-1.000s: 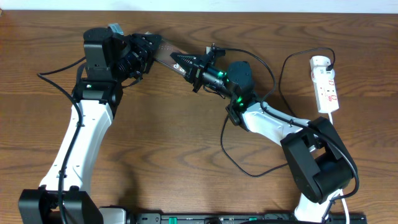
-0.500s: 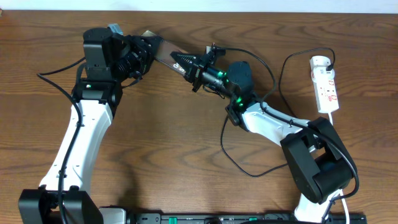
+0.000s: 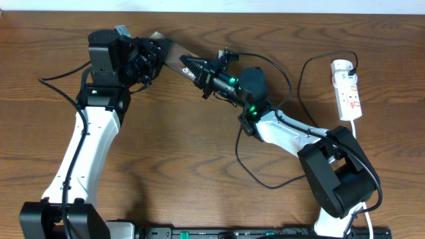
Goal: Plug charger to phone and switch on socket
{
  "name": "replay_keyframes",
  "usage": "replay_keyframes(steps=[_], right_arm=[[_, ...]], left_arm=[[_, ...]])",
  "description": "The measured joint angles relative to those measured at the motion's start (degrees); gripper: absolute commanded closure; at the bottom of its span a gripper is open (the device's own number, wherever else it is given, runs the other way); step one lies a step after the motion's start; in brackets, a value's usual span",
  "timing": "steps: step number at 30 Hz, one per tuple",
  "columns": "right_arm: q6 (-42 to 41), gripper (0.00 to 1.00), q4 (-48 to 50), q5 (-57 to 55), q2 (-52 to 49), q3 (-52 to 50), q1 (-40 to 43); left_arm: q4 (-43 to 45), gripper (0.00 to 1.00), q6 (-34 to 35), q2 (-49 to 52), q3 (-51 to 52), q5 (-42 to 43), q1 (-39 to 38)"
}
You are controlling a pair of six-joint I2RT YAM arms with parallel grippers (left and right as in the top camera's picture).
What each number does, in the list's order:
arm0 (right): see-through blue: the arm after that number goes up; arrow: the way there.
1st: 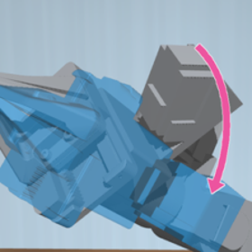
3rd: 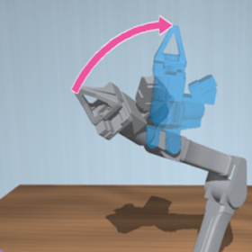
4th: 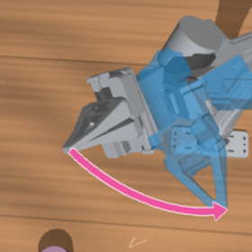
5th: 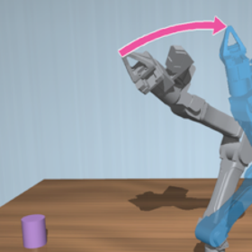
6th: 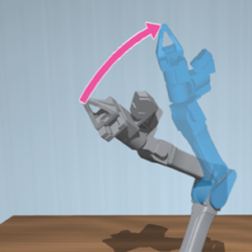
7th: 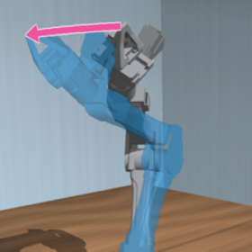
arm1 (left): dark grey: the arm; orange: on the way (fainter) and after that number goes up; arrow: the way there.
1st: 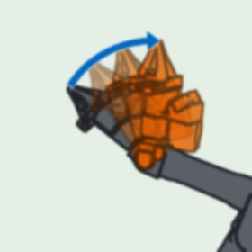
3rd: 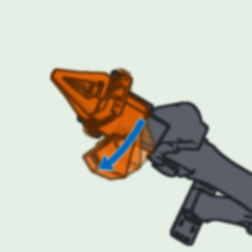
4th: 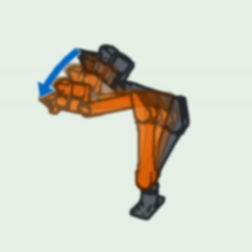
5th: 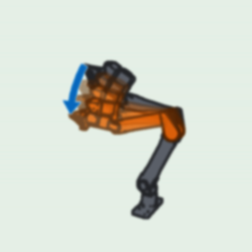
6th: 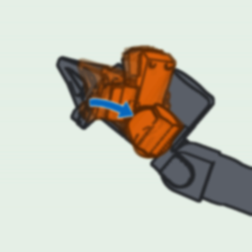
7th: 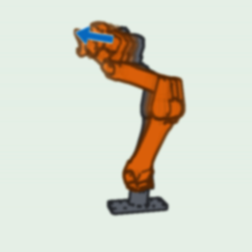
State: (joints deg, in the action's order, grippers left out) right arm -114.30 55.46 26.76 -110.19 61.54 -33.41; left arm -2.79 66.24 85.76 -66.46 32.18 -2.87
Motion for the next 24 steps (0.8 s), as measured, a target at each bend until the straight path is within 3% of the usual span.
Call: replay_keyframes(steps=[7,11,24], right_arm=[[0.0,0.99,0.2,-0.7,0.0,0.0,0.0],[0.0,0.99,0.5,-1.1,0.0,0.0,0.0],[-0.3,0.99,0.9,-1.6,0.0,0.2,0.0]], left_arm=[[0.5,0.73,0.1,0.0,0.0,-0.2,-0.7],[0.5,0.93,0.9,0.0,0.0,-0.5,-0.7],[0.6,0.93,1.1,0.1,0.0,-0.6,-0.7]])
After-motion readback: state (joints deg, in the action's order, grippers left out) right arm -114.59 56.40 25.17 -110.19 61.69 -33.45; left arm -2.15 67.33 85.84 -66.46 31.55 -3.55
